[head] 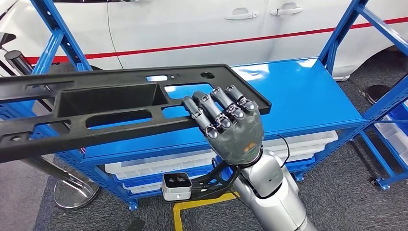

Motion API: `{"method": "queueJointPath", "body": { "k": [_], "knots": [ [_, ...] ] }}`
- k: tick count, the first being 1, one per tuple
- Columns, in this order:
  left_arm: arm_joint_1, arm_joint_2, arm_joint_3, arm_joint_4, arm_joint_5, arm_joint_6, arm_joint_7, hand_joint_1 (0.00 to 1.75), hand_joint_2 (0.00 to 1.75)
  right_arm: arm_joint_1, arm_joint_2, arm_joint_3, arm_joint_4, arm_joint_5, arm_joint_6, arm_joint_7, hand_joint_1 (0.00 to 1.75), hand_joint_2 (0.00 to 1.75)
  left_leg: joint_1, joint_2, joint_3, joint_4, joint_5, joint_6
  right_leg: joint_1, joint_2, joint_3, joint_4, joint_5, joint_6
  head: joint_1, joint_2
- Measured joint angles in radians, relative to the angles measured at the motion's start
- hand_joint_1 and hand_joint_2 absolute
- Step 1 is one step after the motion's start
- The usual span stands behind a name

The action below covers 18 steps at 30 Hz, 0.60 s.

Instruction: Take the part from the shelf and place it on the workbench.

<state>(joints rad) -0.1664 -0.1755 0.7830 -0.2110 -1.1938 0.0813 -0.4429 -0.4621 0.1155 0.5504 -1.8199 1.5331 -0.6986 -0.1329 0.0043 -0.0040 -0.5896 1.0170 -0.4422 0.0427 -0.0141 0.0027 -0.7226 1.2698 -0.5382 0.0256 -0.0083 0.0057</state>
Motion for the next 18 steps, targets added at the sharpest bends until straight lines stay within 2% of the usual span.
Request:
{"method": "queueJointPath", "body": {
  "k": [2, 4, 7, 9, 10, 12, 13, 14, 15, 17, 18],
  "knots": [
    [-0.002, -0.003, -0.001, 0.000, 0.009, -0.003, 0.011, 0.00, 0.00, 0.000, -0.005, 0.012, 0.008, -0.002, 0.000, 0.000, 1.75, 1.75, 0.000, -0.001, -0.001, 0.008, -0.005, -0.007, -0.004, -0.001, 0.064, -0.124, 0.058, 0.002, 0.000, 0.000],
    [-0.004, -0.005, -0.001, 0.000, 0.010, -0.003, 0.023, 0.00, 0.00, 0.000, -0.007, 0.020, 0.015, -0.003, 0.000, -0.004, 1.75, 1.75, -0.002, -0.002, -0.006, 0.017, -0.010, -0.017, -0.003, -0.001, 0.103, -0.204, 0.080, -0.006, 0.000, 0.000],
    [-0.007, -0.006, -0.001, 0.000, 0.010, -0.012, 0.036, 0.00, 0.00, 0.000, -0.007, 0.030, 0.029, -0.002, 0.000, -0.001, 1.75, 1.75, 0.000, -0.002, -0.009, 0.019, -0.012, -0.032, 0.002, 0.001, 0.105, -0.215, 0.080, -0.026, 0.000, 0.000],
    [-0.009, -0.007, -0.001, 0.000, 0.010, -0.017, 0.054, 0.00, 0.00, -0.002, -0.007, 0.046, 0.041, -0.002, 0.000, 0.002, 1.75, 1.75, 0.003, -0.001, -0.022, 0.051, -0.036, -0.042, 0.001, 0.000, 0.108, -0.222, 0.084, -0.038, -0.001, 0.000],
    [-0.009, -0.007, -0.001, 0.000, 0.010, -0.018, 0.063, 0.00, 0.00, -0.002, -0.007, 0.056, 0.048, -0.002, 0.000, 0.003, 1.75, 1.75, 0.004, -0.001, -0.041, 0.095, -0.062, -0.047, 0.000, -0.001, 0.109, -0.224, 0.085, -0.043, -0.001, 0.000],
    [-0.009, -0.007, -0.001, 0.000, 0.010, -0.018, 0.073, 0.00, 0.00, -0.003, -0.007, 0.073, 0.061, -0.002, 0.000, 0.003, 1.75, 1.75, 0.006, -0.001, -0.100, 0.221, -0.122, -0.052, 0.003, -0.003, 0.109, -0.224, 0.085, -0.048, -0.001, 0.000],
    [-0.008, -0.007, -0.001, 0.000, 0.010, -0.019, 0.075, 0.00, 0.00, -0.003, -0.007, 0.080, 0.067, -0.002, 0.000, 0.003, 1.75, 1.75, 0.006, -0.001, -0.125, 0.272, -0.137, -0.053, 0.004, -0.003, 0.108, -0.224, 0.085, -0.049, -0.001, 0.000],
    [-0.007, -0.008, -0.001, 0.000, 0.010, -0.019, 0.076, 0.00, 0.00, -0.003, -0.007, 0.085, 0.073, -0.002, 0.000, 0.003, 1.75, 1.75, 0.006, -0.001, -0.136, 0.291, -0.135, -0.053, 0.006, -0.003, 0.108, -0.223, 0.084, -0.049, -0.001, 0.000],
    [-0.007, -0.008, -0.001, 0.000, 0.010, -0.019, 0.076, 0.00, 0.00, -0.003, -0.007, 0.090, 0.077, -0.002, 0.000, 0.003, 1.75, 1.75, 0.006, -0.001, -0.127, 0.270, -0.113, -0.051, 0.006, -0.003, 0.109, -0.222, 0.084, -0.049, -0.001, 0.000],
    [-0.008, -0.008, -0.001, 0.000, 0.010, -0.018, 0.080, 0.00, 0.00, -0.004, -0.006, 0.097, 0.084, -0.003, 0.000, 0.003, 1.75, 1.75, 0.006, -0.001, -0.067, 0.144, -0.046, -0.045, 0.007, -0.002, 0.110, -0.221, 0.084, -0.049, 0.000, 0.000],
    [-0.010, -0.008, -0.001, 0.000, 0.010, -0.018, 0.083, 0.00, 0.00, -0.005, -0.006, 0.100, 0.087, -0.003, 0.000, 0.002, 1.75, 1.75, 0.004, -0.001, -0.037, 0.082, -0.023, -0.041, 0.008, -0.002, 0.110, -0.219, 0.084, -0.047, 0.000, 0.000]
  ]
}}
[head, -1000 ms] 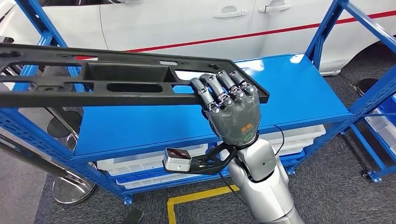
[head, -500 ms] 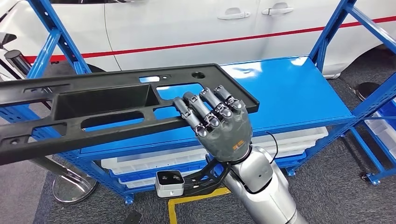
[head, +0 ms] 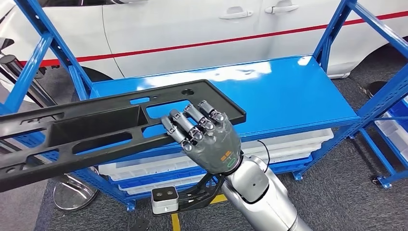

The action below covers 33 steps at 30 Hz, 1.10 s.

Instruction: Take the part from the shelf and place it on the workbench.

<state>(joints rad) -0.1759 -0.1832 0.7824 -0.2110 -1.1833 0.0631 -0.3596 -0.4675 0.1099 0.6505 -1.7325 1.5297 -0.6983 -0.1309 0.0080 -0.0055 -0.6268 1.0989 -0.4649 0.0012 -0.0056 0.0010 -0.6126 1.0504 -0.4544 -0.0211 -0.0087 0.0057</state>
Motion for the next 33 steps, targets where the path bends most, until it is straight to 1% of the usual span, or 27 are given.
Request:
{"method": "queueJointPath", "body": {
  "k": [1, 2, 3, 4, 5, 6, 7, 9, 10, 11, 12, 13, 14, 15, 16, 17, 18, 20, 21, 22, 23, 24, 25, 26, 27, 28, 33],
  "knots": [
    [-0.001, 0.000, 0.000, 0.000, 0.000, 0.000, 0.004, 0.00, 0.00, -0.002, 0.001, 0.004, 0.003, 0.000, 0.000, -0.001, 1.75, 1.75, -0.002, -0.001, 0.019, -0.041, 0.012, 0.004, 0.001, 0.000, -0.001, 0.000, 0.001, 0.004, 0.000, 0.000],
    [-0.002, 0.000, 0.000, 0.000, 0.000, -0.001, 0.008, 0.00, 0.00, -0.004, 0.001, 0.008, 0.007, -0.001, 0.000, -0.002, 1.75, 1.75, -0.005, -0.001, 0.026, -0.058, 0.014, 0.007, 0.002, 0.001, -0.002, -0.001, 0.003, 0.008, 0.000, 0.000],
    [-0.003, 0.000, 0.000, 0.000, 0.000, -0.003, 0.011, 0.00, 0.00, -0.007, 0.002, 0.013, 0.012, -0.001, 0.000, -0.002, 1.75, 1.75, -0.008, -0.002, 0.027, -0.062, 0.017, 0.011, 0.002, 0.001, -0.003, -0.002, 0.006, 0.014, 0.000, 0.000],
    [-0.003, -0.001, 0.000, 0.000, 0.000, -0.006, 0.013, 0.00, 0.00, -0.009, 0.003, 0.017, 0.016, -0.001, 0.000, -0.003, 1.75, 1.75, -0.007, -0.002, 0.027, -0.066, 0.022, 0.017, 0.002, 0.001, -0.003, -0.004, 0.008, 0.020, 0.000, 0.000],
    [-0.003, -0.003, 0.000, 0.000, -0.001, -0.008, 0.014, 0.00, 0.00, -0.012, 0.003, 0.021, 0.020, -0.002, 0.000, -0.003, 1.75, 1.75, -0.006, -0.002, 0.027, -0.072, 0.028, 0.023, 0.001, 0.001, -0.005, -0.001, 0.003, 0.025, 0.000, 0.000],
    [-0.005, -0.005, 0.000, 0.000, -0.002, -0.011, 0.014, 0.00, 0.00, -0.015, 0.004, 0.024, 0.025, -0.003, 0.000, -0.003, 1.75, 1.75, -0.004, -0.001, 0.027, -0.079, 0.035, 0.030, 0.001, 0.001, -0.011, 0.014, -0.015, 0.029, 0.001, 0.000],
    [-0.006, -0.008, -0.001, 0.000, -0.003, -0.012, 0.014, 0.00, 0.00, -0.018, 0.004, 0.026, 0.028, -0.004, 0.000, -0.003, 1.75, 1.75, -0.002, 0.000, 0.025, -0.085, 0.042, 0.037, 0.001, 0.001, -0.023, 0.048, -0.045, 0.032, 0.001, 0.000],
    [-0.006, -0.013, -0.002, 0.000, -0.004, -0.013, 0.016, 0.00, 0.00, -0.021, 0.004, 0.029, 0.035, -0.009, 0.000, -0.004, 1.75, 1.75, -0.004, 0.002, 0.015, -0.086, 0.050, 0.044, 0.000, 0.001, -0.064, 0.163, -0.124, 0.035, 0.001, 0.000],
    [-0.005, -0.015, -0.003, 0.000, -0.006, -0.014, 0.018, 0.00, 0.00, -0.021, 0.004, 0.030, 0.038, -0.012, 0.000, -0.007, 1.75, 1.75, -0.005, 0.003, 0.008, -0.084, 0.054, 0.046, -0.001, 0.000, -0.082, 0.218, -0.150, 0.037, 0.001, 0.000],
    [-0.004, -0.016, -0.004, 0.000, -0.008, -0.014, 0.020, 0.00, 0.00, -0.021, 0.004, 0.032, 0.042, -0.016, 0.000, -0.011, 1.75, 1.75, -0.006, 0.003, 0.001, -0.082, 0.058, 0.046, -0.001, 0.000, -0.088, 0.249, -0.159, 0.038, 0.001, 0.000],
    [-0.003, -0.017, -0.005, 0.000, -0.009, -0.015, 0.023, 0.00, 0.00, -0.020, 0.004, 0.033, 0.046, -0.019, 0.000, -0.016, 1.75, 1.75, -0.006, 0.003, -0.007, -0.080, 0.062, 0.045, -0.001, 0.000, -0.076, 0.243, -0.150, 0.038, 0.001, 0.000],
    [-0.003, -0.017, -0.007, 0.000, -0.010, -0.015, 0.025, 0.00, 0.00, -0.020, 0.005, 0.035, 0.049, -0.021, 0.000, -0.020, 1.75, 1.75, -0.006, 0.003, -0.015, -0.078, 0.067, 0.043, -0.002, 0.000, -0.045, 0.201, -0.127, 0.037, 0.001, 0.000],
    [-0.003, -0.017, -0.008, 0.000, -0.010, -0.015, 0.026, 0.00, 0.00, -0.021, 0.007, 0.036, 0.052, -0.024, 0.000, -0.025, 1.75, 1.75, -0.006, 0.002, -0.021, -0.075, 0.071, 0.041, -0.002, 0.000, 0.001, 0.133, -0.103, 0.035, 0.001, 0.000],
    [-0.003, -0.018, -0.008, 0.000, -0.011, -0.015, 0.027, 0.00, 0.00, -0.021, 0.010, 0.037, 0.053, -0.026, 0.000, -0.030, 1.75, 1.75, -0.007, 0.002, -0.027, -0.072, 0.075, 0.037, -0.001, 0.000, 0.042, 0.069, -0.084, 0.032, 0.001, 0.000],
    [-0.003, -0.018, -0.009, 0.000, -0.011, -0.015, 0.027, 0.00, 0.00, -0.021, 0.013, 0.038, 0.054, -0.028, 0.000, -0.033, 1.75, 1.75, -0.008, 0.001, -0.030, -0.070, 0.080, 0.032, 0.001, 0.001, 0.069, 0.023, -0.071, 0.029, 0.001, 0.000],
    [-0.003, -0.018, -0.009, 0.000, -0.011, -0.015, 0.028, 0.00, 0.00, -0.021, 0.016, 0.038, 0.054, -0.030, 0.000, -0.037, 1.75, 1.75, -0.008, 0.001, -0.033, -0.068, 0.084, 0.026, 0.003, 0.003, 0.083, -0.004, -0.066, 0.026, 0.001, 0.000],
    [-0.003, -0.018, -0.009, 0.000, -0.011, -0.015, 0.028, 0.00, 0.00, -0.021, 0.020, 0.038, 0.055, -0.032, 0.000, -0.042, 1.75, 1.75, -0.008, 0.000, -0.035, -0.069, 0.090, 0.020, 0.006, 0.004, 0.081, -0.008, -0.062, 0.022, 0.001, 0.000],
    [-0.002, -0.018, -0.009, 0.000, -0.011, -0.015, 0.029, 0.00, 0.00, -0.021, 0.025, 0.038, 0.055, -0.036, 0.000, -0.051, 1.75, 1.75, -0.006, 0.000, -0.040, -0.068, 0.097, 0.008, 0.005, 0.003, 0.071, -0.015, -0.050, 0.011, 0.001, 0.000],
    [-0.002, -0.018, -0.010, 0.000, -0.011, -0.014, 0.029, 0.00, 0.00, -0.021, 0.028, 0.038, 0.055, -0.037, 0.000, -0.056, 1.75, 1.75, -0.005, 0.000, -0.049, -0.058, 0.083, 0.002, 0.004, 0.001, 0.064, -0.017, -0.040, 0.003, 0.001, 0.000],
    [-0.001, -0.018, -0.010, 0.000, -0.010, -0.014, 0.030, 0.00, 0.00, -0.021, 0.032, 0.038, 0.055, -0.038, 0.000, -0.061, 1.75, 1.75, -0.003, 0.000, -0.061, -0.030, 0.051, -0.003, 0.002, 0.000, 0.054, -0.020, -0.029, -0.004, 0.000, 0.000],
    [-0.001, -0.018, -0.010, 0.000, -0.010, -0.014, 0.030, 0.00, 0.00, -0.020, 0.036, 0.038, 0.055, -0.039, 0.000, -0.066, 1.75, 1.75, -0.001, 0.000, -0.078, 0.018, 0.004, -0.007, 0.001, -0.002, 0.043, -0.020, -0.019, -0.010, 0.000, 0.000],
    [-0.001, -0.018, -0.010, 0.000, -0.010, -0.014, 0.030, 0.00, 0.00, -0.020, 0.039, 0.037, 0.055, -0.039, 0.000, -0.071, 1.75, 1.75, 0.001, 0.000, -0.097, 0.081, -0.047, -0.012, 0.002, -0.002, 0.030, -0.020, -0.009, -0.013, 0.000, 0.000],
    [-0.001, -0.018, -0.010, 0.000, -0.009, -0.014, 0.030, 0.00, 0.00, -0.019, 0.042, 0.037, 0.056, -0.040, 0.000, -0.076, 1.75, 1.75, 0.002, 0.000, -0.110, 0.145, -0.085, -0.015, 0.002, -0.004, 0.017, -0.019, 0.001, -0.014, 0.000, 0.000],
    [-0.001, -0.018, -0.011, 0.000, -0.009, -0.014, 0.030, 0.00, 0.00, -0.018, 0.043, 0.037, 0.056, -0.040, 0.000, -0.080, 1.75, 1.75, 0.003, 0.001, -0.116, 0.193, -0.103, -0.018, 0.003, -0.005, 0.005, -0.019, 0.010, -0.014, 0.000, 0.000],
    [-0.001, -0.018, -0.011, 0.000, -0.009, -0.014, 0.030, 0.00, 0.00, -0.018, 0.043, 0.037, 0.056, -0.040, 0.000, -0.083, 1.75, 1.75, 0.003, 0.001, -0.116, 0.221, -0.108, -0.019, 0.003, -0.006, -0.004, -0.019, 0.016, -0.014, 0.000, 0.000],
    [-0.001, -0.018, -0.011, 0.000, -0.009, -0.014, 0.030, 0.00, 0.00, -0.017, 0.043, 0.037, 0.056, -0.040, 0.000, -0.084, 1.75, 1.75, 0.003, 0.001, -0.112, 0.231, -0.105, -0.020, 0.003, -0.007, -0.010, -0.018, 0.020, -0.014, 0.000, 0.000],
    [-0.001, -0.018, -0.011, 0.000, -0.009, -0.014, 0.030, 0.00, 0.00, -0.016, 0.043, 0.036, 0.056, -0.040, 0.000, -0.086, 1.75, 1.75, 0.003, 0.001, -0.105, 0.228, -0.097, -0.020, 0.003, -0.007, -0.014, -0.018, 0.023, -0.013, 0.000, 0.000]
  ]
}}
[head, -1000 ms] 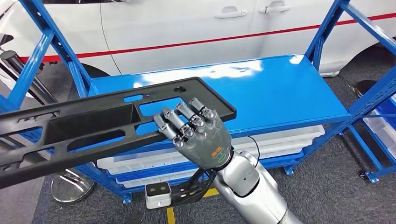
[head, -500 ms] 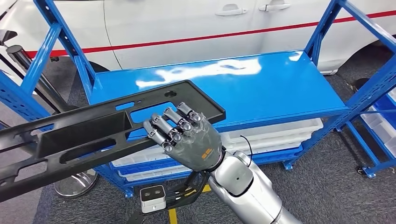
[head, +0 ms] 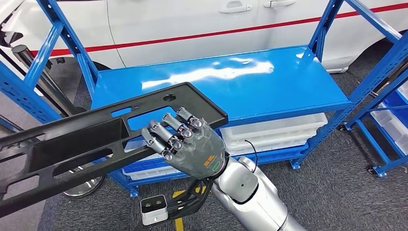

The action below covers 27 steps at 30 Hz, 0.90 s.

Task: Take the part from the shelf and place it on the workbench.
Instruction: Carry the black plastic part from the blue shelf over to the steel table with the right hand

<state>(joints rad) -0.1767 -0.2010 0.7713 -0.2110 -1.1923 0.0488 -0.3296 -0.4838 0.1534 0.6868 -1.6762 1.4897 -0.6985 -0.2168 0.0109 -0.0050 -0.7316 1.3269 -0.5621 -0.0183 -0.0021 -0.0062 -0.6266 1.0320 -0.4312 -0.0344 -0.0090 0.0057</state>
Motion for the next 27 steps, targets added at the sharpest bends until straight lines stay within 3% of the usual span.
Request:
{"method": "queueJointPath", "body": {
  "k": [2, 5, 6, 7, 9, 10, 11, 12, 14, 16, 18, 20, 21, 22, 24, 25, 26, 27],
  "knots": [
    [0.000, 0.000, 0.000, 0.000, 0.000, 0.000, 0.000, 0.00, 0.00, 0.001, 0.000, 0.000, 0.000, 0.000, 0.000, -0.001, 1.75, 1.75, 0.000, 0.000, 0.015, -0.015, 0.014, 0.001, 0.000, 0.000, -0.006, 0.000, 0.004, 0.001, 0.000, 0.000],
    [-0.006, 0.000, -0.003, 0.000, 0.002, 0.000, 0.000, 0.00, 0.00, 0.001, 0.006, -0.003, 0.000, -0.002, 0.000, -0.010, 1.75, 1.75, -0.005, -0.001, 0.181, -0.238, 0.046, 0.014, 0.001, 0.001, -0.033, 0.002, 0.034, 0.013, 0.000, 0.000],
    [-0.008, 0.000, -0.005, 0.000, 0.002, 0.000, 0.000, 0.00, 0.00, 0.002, 0.010, -0.007, 0.000, -0.003, 0.000, -0.014, 1.75, 1.75, -0.007, 0.001, 0.222, -0.312, 0.060, 0.029, 0.000, 0.003, -0.047, 0.015, 0.024, 0.024, 0.001, 0.000],
    [-0.009, 0.000, -0.006, 0.000, 0.003, 0.000, 0.000, 0.00, 0.00, 0.002, 0.013, -0.010, 0.000, -0.004, 0.000, -0.015, 1.75, 1.75, -0.009, 0.003, 0.217, -0.332, 0.073, 0.042, -0.001, 0.004, -0.062, 0.053, -0.013, 0.035, 0.001, 0.000],
    [-0.008, 0.000, -0.007, 0.000, 0.004, 0.000, 0.000, 0.00, 0.00, 0.007, 0.015, -0.016, 0.000, -0.005, 0.000, -0.018, 1.75, 1.75, -0.008, 0.009, 0.180, -0.340, 0.114, 0.063, -0.005, 0.006, -0.099, 0.178, -0.115, 0.051, 0.001, 0.000],
    [-0.007, 0.000, -0.007, 0.000, 0.005, 0.000, 0.000, 0.00, 0.00, 0.010, 0.015, -0.017, 0.000, -0.005, 0.000, -0.019, 1.75, 1.75, -0.009, 0.010, 0.163, -0.338, 0.126, 0.064, -0.005, 0.006, -0.110, 0.241, -0.143, 0.054, 0.001, 0.000],
    [-0.006, 0.000, -0.007, 0.000, 0.005, 0.000, 0.000, 0.00, 0.00, 0.013, 0.015, -0.017, 0.000, -0.005, 0.000, -0.019, 1.75, 1.75, -0.009, 0.010, 0.147, -0.336, 0.137, 0.063, -0.006, 0.006, -0.107, 0.273, -0.139, 0.055, 0.001, 0.000],
    [-0.005, 0.000, -0.007, 0.000, 0.005, 0.000, 0.000, 0.00, 0.00, 0.015, 0.015, -0.017, 0.000, -0.005, 0.000, -0.020, 1.75, 1.75, -0.009, 0.011, 0.130, -0.333, 0.147, 0.061, -0.007, 0.006, -0.090, 0.274, -0.116, 0.056, 0.001, 0.000],
    [-0.005, 0.000, -0.007, 0.000, 0.005, 0.000, 0.000, 0.00, 0.00, 0.016, 0.015, -0.017, 0.000, -0.005, 0.000, -0.021, 1.75, 1.75, -0.009, 0.011, 0.100, -0.322, 0.163, 0.054, -0.009, 0.006, -0.003, 0.180, -0.072, 0.054, 0.001, 0.000],
    [-0.004, 0.000, -0.007, 0.000, 0.005, 0.000, 0.000, 0.00, 0.00, 0.016, 0.016, -0.017, 0.000, -0.005, 0.000, -0.021, 1.75, 1.75, -0.010, 0.011, 0.080, -0.309, 0.175, 0.044, -0.006, 0.007, 0.089, 0.050, -0.084, 0.048, 0.001, 0.000],
    [-0.004, 0.000, -0.007, 0.000, 0.006, 0.000, -0.001, 0.00, 0.00, 0.016, 0.017, -0.017, 0.000, -0.007, 0.000, -0.022, 1.75, 1.75, -0.011, 0.010, 0.073, -0.303, 0.188, 0.032, -0.001, 0.009, 0.117, -0.002, -0.101, 0.039, 0.000, 0.000],
    [-0.004, 0.000, -0.007, 0.000, 0.007, 0.000, -0.002, 0.00, 0.00, 0.016, 0.017, -0.017, 0.001, -0.011, 0.000, -0.025, 1.75, 1.75, -0.008, 0.008, 0.068, -0.301, 0.194, 0.020, -0.001, 0.006, 0.106, -0.007, -0.085, 0.023, 0.001, 0.000],
    [-0.003, 0.000, -0.007, 0.000, 0.007, 0.000, -0.002, 0.00, 0.00, 0.016, 0.018, -0.017, 0.001, -0.014, 0.000, -0.029, 1.75, 1.75, -0.006, 0.007, 0.061, -0.289, 0.177, 0.015, -0.001, 0.004, 0.098, -0.009, -0.074, 0.014, 0.000, 0.000],
    [-0.002, 0.000, -0.007, 0.000, 0.008, -0.001, -0.003, 0.00, 0.00, 0.016, 0.019, -0.017, 0.002, -0.015, 0.000, -0.033, 1.75, 1.75, -0.004, 0.005, 0.049, -0.261, 0.141, 0.009, -0.003, 0.002, 0.087, -0.012, -0.061, 0.004, 0.000, 0.000],
    [-0.002, 0.000, -0.007, 0.000, 0.008, -0.002, -0.003, 0.00, 0.00, 0.016, 0.022, -0.017, 0.003, -0.015, 0.000, -0.040, 1.75, 1.75, 0.000, 0.005, 0.023, -0.158, 0.038, 0.001, -0.003, 0.000, 0.058, -0.011, -0.036, -0.005, 0.000, 0.000],
    [-0.002, -0.001, -0.008, 0.000, 0.008, -0.002, -0.004, 0.00, 0.00, 0.016, 0.023, -0.017, 0.004, -0.015, 0.000, -0.043, 1.75, 1.75, 0.002, 0.005, 0.015, -0.101, 0.003, -0.003, -0.002, -0.001, 0.040, -0.010, -0.023, -0.006, 0.000, 0.000],
    [-0.003, -0.001, -0.008, 0.000, 0.008, -0.003, -0.004, 0.00, 0.00, 0.016, 0.023, -0.017, 0.005, -0.016, 0.000, -0.045, 1.75, 1.75, 0.002, 0.005, 0.015, -0.059, -0.007, -0.005, -0.001, -0.001, 0.022, -0.009, -0.011, -0.005, 0.000, 0.000],
    [-0.003, -0.002, -0.008, 0.000, 0.008, -0.004, -0.004, 0.00, 0.00, 0.016, 0.023, -0.017, 0.006, -0.017, 0.000, -0.048, 1.75, 1.75, 0.003, 0.005, 0.028, -0.041, 0.007, -0.007, -0.001, -0.002, 0.004, -0.007, 0.002, -0.004, 0.000, 0.000]
  ]
}}
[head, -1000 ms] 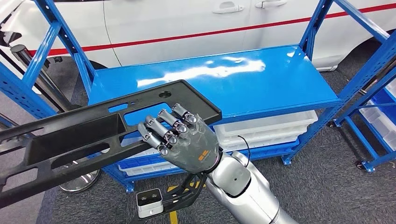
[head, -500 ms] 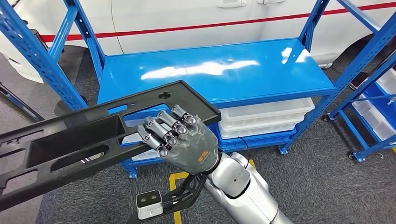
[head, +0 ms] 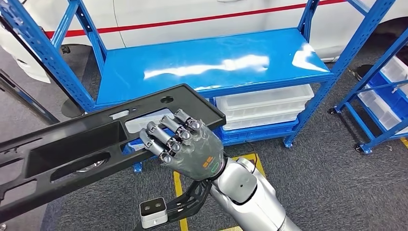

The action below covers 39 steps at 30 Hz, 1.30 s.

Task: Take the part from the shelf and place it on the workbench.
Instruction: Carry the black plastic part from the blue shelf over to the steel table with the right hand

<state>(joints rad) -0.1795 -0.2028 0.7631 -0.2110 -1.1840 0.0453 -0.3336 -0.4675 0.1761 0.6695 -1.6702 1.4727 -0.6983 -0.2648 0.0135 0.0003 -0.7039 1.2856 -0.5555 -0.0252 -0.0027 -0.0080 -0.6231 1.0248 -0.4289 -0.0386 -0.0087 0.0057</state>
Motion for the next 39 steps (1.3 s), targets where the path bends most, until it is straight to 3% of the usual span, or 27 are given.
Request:
{"method": "queueJointPath", "body": {
  "k": [1, 2, 3, 5, 6, 7, 8, 10, 13, 14, 15, 17, 18, 20, 21, 23, 24, 25, 28, 29, 30, 31, 33, 35, 36, 37, 39],
  "knots": [
    [0.000, -0.001, -0.001, 0.000, 0.000, 0.000, 0.000, 0.00, 0.00, 0.000, 0.000, 0.000, 0.002, -0.002, 0.000, -0.003, 1.75, 1.75, 0.000, 0.000, 0.027, -0.013, 0.028, 0.000, 0.000, 0.000, -0.019, 0.002, 0.013, 0.002, 0.000, 0.000],
    [-0.001, -0.001, -0.001, 0.000, 0.000, -0.001, 0.000, 0.00, 0.00, 0.000, 0.000, 0.000, 0.003, -0.005, 0.000, -0.007, 1.75, 1.75, 0.000, 0.000, 0.068, -0.055, 0.053, 0.002, 0.000, 0.000, -0.035, 0.004, 0.025, 0.004, 0.000, 0.000],
    [-0.002, -0.001, -0.002, 0.000, 0.001, -0.001, 0.000, 0.00, 0.00, 0.000, 0.000, 0.000, 0.004, -0.007, 0.000, -0.011, 1.75, 1.75, -0.001, 0.000, 0.124, -0.121, 0.059, 0.006, 0.000, 0.000, -0.048, 0.005, 0.036, 0.008, 0.000, 0.000],
    [-0.007, -0.002, -0.004, 0.000, 0.001, -0.001, -0.001, 0.00, 0.00, -0.002, 0.001, -0.001, 0.004, -0.010, 0.000, -0.015, 1.75, 1.75, -0.006, -0.002, 0.214, -0.252, 0.035, 0.016, 0.001, 0.000, -0.062, 0.006, 0.057, 0.018, 0.000, 0.000],
    [-0.009, -0.003, -0.004, 0.000, 0.001, -0.001, -0.001, 0.00, 0.00, -0.002, 0.002, -0.001, 0.005, -0.011, 0.000, -0.017, 1.75, 1.75, -0.010, -0.003, 0.234, -0.288, 0.023, 0.022, 0.001, -0.002, -0.063, 0.004, 0.067, 0.024, 0.000, 0.000],
    [-0.009, -0.004, -0.005, 0.000, 0.001, -0.001, -0.002, 0.00, 0.00, -0.003, 0.002, -0.001, 0.005, -0.011, 0.000, -0.017, 1.75, 1.75, -0.012, -0.004, 0.235, -0.301, 0.025, 0.029, 0.000, -0.003, -0.063, 0.000, 0.078, 0.031, 0.000, 0.000],
    [-0.008, -0.005, -0.005, 0.000, 0.001, -0.001, -0.002, 0.00, 0.00, -0.004, 0.002, -0.002, 0.006, -0.011, 0.000, -0.019, 1.75, 1.75, -0.011, -0.001, 0.228, -0.302, 0.036, 0.036, -0.002, -0.002, -0.065, -0.001, 0.083, 0.037, 0.000, 0.000],
    [-0.008, -0.007, -0.005, 0.000, 0.001, -0.002, -0.002, 0.00, 0.00, -0.005, 0.002, -0.003, 0.007, -0.009, 0.000, -0.023, 1.75, 1.75, -0.009, 0.004, 0.212, -0.309, 0.062, 0.053, -0.003, 0.003, -0.080, 0.024, 0.043, 0.046, 0.000, 0.000],
    [-0.011, -0.010, -0.006, 0.000, 0.003, -0.003, -0.002, 0.00, 0.00, -0.006, 0.002, -0.007, 0.016, -0.019, 0.000, -0.034, 1.75, 1.75, -0.010, 0.008, 0.164, -0.307, 0.103, 0.066, -0.004, 0.007, -0.120, 0.192, -0.106, 0.054, 0.000, 0.000],
    [-0.010, -0.010, -0.006, 0.000, 0.006, -0.003, -0.002, 0.00, 0.00, -0.006, 0.002, -0.009, 0.024, -0.027, 0.000, -0.035, 1.75, 1.75, -0.011, 0.009, 0.144, -0.304, 0.116, 0.065, -0.004, 0.007, -0.125, 0.250, -0.125, 0.055, 0.001, 0.000],
    [-0.010, -0.010, -0.007, 0.000, 0.009, -0.004, -0.002, 0.00, 0.00, -0.006, 0.002, -0.010, 0.032, -0.034, 0.000, -0.032, 1.75, 1.75, -0.011, 0.009, 0.125, -0.299, 0.127, 0.063, -0.005, 0.007, -0.119, 0.281, -0.117, 0.056, 0.000, 0.000],
    [-0.009, -0.010, -0.007, 0.000, 0.014, -0.004, -0.003, 0.00, 0.00, -0.006, 0.001, -0.010, 0.049, -0.042, 0.000, -0.019, 1.75, 1.75, -0.011, 0.010, 0.086, -0.287, 0.147, 0.058, -0.007, 0.006, -0.059, 0.247, -0.066, 0.056, 0.000, 0.000],
    [-0.009, -0.010, -0.007, 0.000, 0.015, -0.004, -0.003, 0.00, 0.00, -0.006, 0.001, -0.010, 0.055, -0.043, 0.000, -0.014, 1.75, 1.75, -0.011, 0.010, 0.069, -0.280, 0.155, 0.055, -0.008, 0.007, -0.010, 0.187, -0.061, 0.054, 0.000, 0.000],
    [-0.007, -0.010, -0.007, 0.000, 0.016, -0.003, -0.006, 0.00, 0.00, -0.006, 0.002, -0.010, 0.063, -0.043, 0.000, -0.008, 1.75, 1.75, -0.014, 0.009, 0.046, -0.266, 0.169, 0.045, -0.005, 0.009, 0.078, 0.060, -0.086, 0.046, 0.000, 0.000],
    [-0.007, -0.010, -0.007, 0.000, 0.017, -0.002, -0.007, 0.00, 0.00, -0.006, 0.003, -0.010, 0.066, -0.043, 0.000, -0.008, 1.75, 1.75, -0.014, 0.009, 0.041, -0.263, 0.177, 0.039, -0.002, 0.010, 0.099, 0.025, -0.101, 0.041, 0.000, 0.000],
    [-0.006, -0.011, -0.007, 0.000, 0.019, -0.002, -0.008, 0.00, 0.00, -0.005, 0.004, -0.010, 0.072, -0.048, 0.000, -0.008, 1.75, 1.75, -0.013, 0.008, 0.036, -0.263, 0.191, 0.027, 0.000, 0.010, 0.096, 0.013, -0.094, 0.025, 0.000, 0.000],
    [-0.005, -0.011, -0.007, 0.000, 0.019, -0.002, -0.008, 0.00, 0.00, -0.005, 0.004, -0.010, 0.076, -0.052, 0.000, -0.008, 1.75, 1.75, -0.011, 0.007, 0.029, -0.258, 0.184, 0.022, 0.000, 0.008, 0.089, 0.012, -0.085, 0.016, 0.000, 0.000],
    [-0.004, -0.011, -0.007, 0.000, 0.019, -0.002, -0.008, 0.00, 0.00, -0.005, 0.005, -0.010, 0.079, -0.055, 0.000, -0.009, 1.75, 1.75, -0.009, 0.007, 0.019, -0.238, 0.157, 0.016, -0.001, 0.007, 0.079, 0.010, -0.073, 0.007, 0.000, 0.000],
    [-0.002, -0.011, -0.007, 0.000, 0.020, -0.002, -0.008, 0.00, 0.00, -0.005, 0.008, -0.010, 0.089, -0.057, 0.000, -0.011, 1.75, 1.75, -0.006, 0.006, -0.029, -0.074, 0.016, 0.005, 0.002, 0.004, 0.038, 0.010, -0.038, -0.009, 0.000, 0.000],
    [-0.002, -0.011, -0.007, 0.000, 0.020, -0.002, -0.008, 0.00, 0.00, -0.004, 0.008, -0.010, 0.092, -0.057, 0.000, -0.011, 1.75, 1.75, -0.006, 0.006, -0.038, -0.018, -0.009, 0.004, 0.004, 0.004, 0.023, 0.010, -0.026, -0.011, 0.000, 0.000],
    [-0.002, -0.011, -0.007, 0.000, 0.021, -0.002, -0.008, 0.00, 0.00, -0.004, 0.008, -0.010, 0.095, -0.057, 0.000, -0.011, 1.75, 1.75, -0.006, 0.006, -0.036, 0.016, -0.010, 0.005, 0.007, 0.003, 0.007, 0.011, -0.014, -0.011, 0.000, 0.000],
    [-0.002, -0.011, -0.007, 0.000, 0.021, -0.002, -0.008, 0.00, 0.00, -0.003, 0.008, -0.010, 0.097, -0.057, 0.000, -0.012, 1.75, 1.75, -0.007, 0.006, -0.016, 0.017, 0.008, 0.009, 0.009, 0.003, -0.009, 0.011, -0.002, -0.012, 0.000, 0.000],
    [-0.003, -0.011, -0.007, 0.000, 0.021, -0.002, -0.008, 0.00, 0.00, -0.003, 0.008, -0.010, 0.100, -0.058, 0.000, -0.012, 1.75, 1.75, -0.015, 0.005, 0.072, -0.078, 0.056, 0.024, 0.011, 0.004, -0.037, 0.011, 0.020, -0.011, 0.000, 0.000],
    [-0.006, -0.011, -0.007, 0.000, 0.021, -0.002, -0.009, 0.00, 0.00, -0.004, 0.008, -0.010, 0.102, -0.058, 0.000, -0.010, 1.75, 1.75, -0.026, 0.004, 0.179, -0.226, 0.055, 0.042, 0.010, 0.003, -0.053, 0.011, 0.039, -0.005, 0.000, 0.000],
    [-0.007, -0.011, -0.007, 0.000, 0.021, -0.002, -0.009, 0.00, 0.00, -0.006, 0.008, -0.008, 0.105, -0.057, 0.000, -0.006, 1.75, 1.75, -0.031, 0.004, 0.209, -0.276, 0.047, 0.047, 0.007, 0.002, -0.056, 0.008, 0.048, -0.001, 0.000, 0.000],
    [-0.008, -0.011, -0.007, 0.000, 0.021, -0.002, -0.010, 0.00, 0.00, -0.007, 0.007, -0.006, 0.109, -0.055, 0.000, 0.001, 1.75, 1.75, -0.034, 0.004, 0.221, -0.304, 0.044, 0.051, 0.004, 0.000, -0.057, 0.003, 0.059, 0.005, 0.000, 0.000],
    [-0.006, -0.011, -0.008, 0.000, 0.021, -0.004, -0.011, 0.00, 0.00, -0.013, 0.006, 0.001, 0.119, -0.050, 0.000, 0.020, 1.75, 1.75, -0.035, 0.006, 0.219, -0.330, 0.073, 0.062, -0.001, 0.001, -0.059, -0.010, 0.071, 0.014, 0.000, 0.000]
  ]
}}
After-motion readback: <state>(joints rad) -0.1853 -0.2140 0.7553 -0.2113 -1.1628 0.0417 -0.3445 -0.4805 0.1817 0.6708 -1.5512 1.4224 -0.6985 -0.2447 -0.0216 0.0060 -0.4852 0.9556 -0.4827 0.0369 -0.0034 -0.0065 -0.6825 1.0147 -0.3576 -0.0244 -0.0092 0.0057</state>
